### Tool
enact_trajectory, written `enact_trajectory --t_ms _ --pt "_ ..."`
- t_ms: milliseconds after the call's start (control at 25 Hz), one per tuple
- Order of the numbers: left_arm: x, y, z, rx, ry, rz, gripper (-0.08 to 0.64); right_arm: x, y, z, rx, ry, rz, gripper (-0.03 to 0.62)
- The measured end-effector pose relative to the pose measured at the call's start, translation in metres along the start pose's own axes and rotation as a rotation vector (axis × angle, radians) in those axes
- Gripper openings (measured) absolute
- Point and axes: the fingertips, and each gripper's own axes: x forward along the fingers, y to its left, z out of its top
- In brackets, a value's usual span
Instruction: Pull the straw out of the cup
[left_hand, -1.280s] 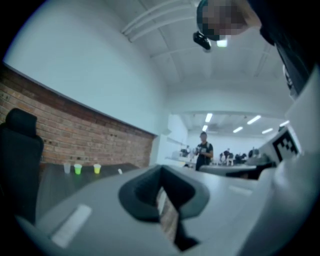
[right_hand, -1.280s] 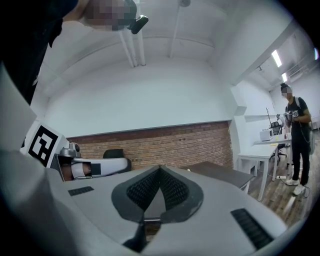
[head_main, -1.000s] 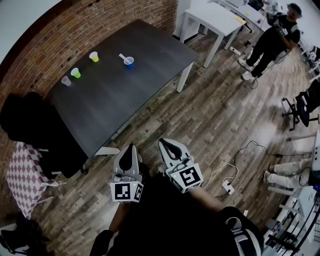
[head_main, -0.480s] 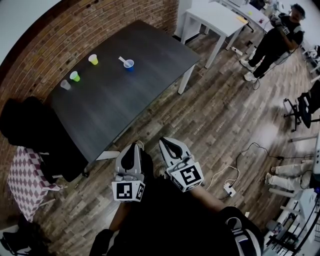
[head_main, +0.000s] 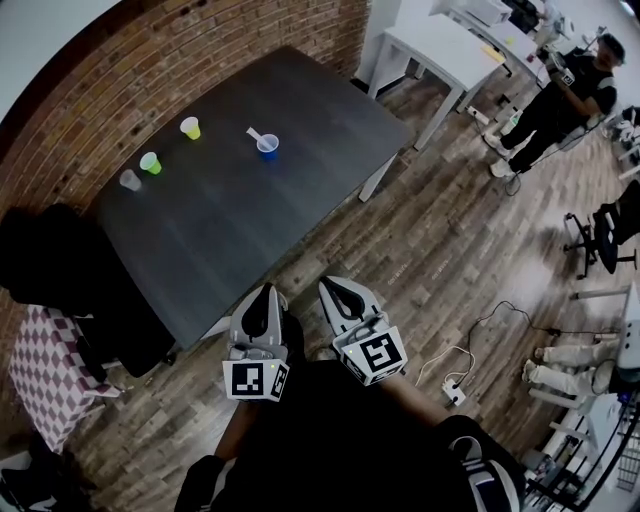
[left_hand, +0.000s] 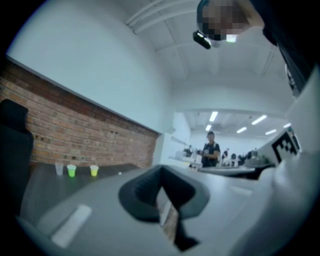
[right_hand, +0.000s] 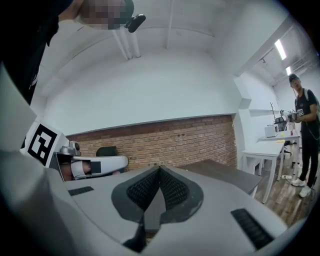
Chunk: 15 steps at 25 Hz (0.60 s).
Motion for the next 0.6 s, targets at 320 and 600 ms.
enact_trajectory --t_ms 320,600 --pt "0.054 0.052 0.01 -0.016 0.009 -0.023 0.005 0.075 -0.015 0.009 -0.011 0.028 -0.008 0.006" --pt "0.099 0.106 0.025 -0.032 0.013 -0.048 0.005 0.149 -0.024 0.023 -0.028 0.048 -0.021 0.006"
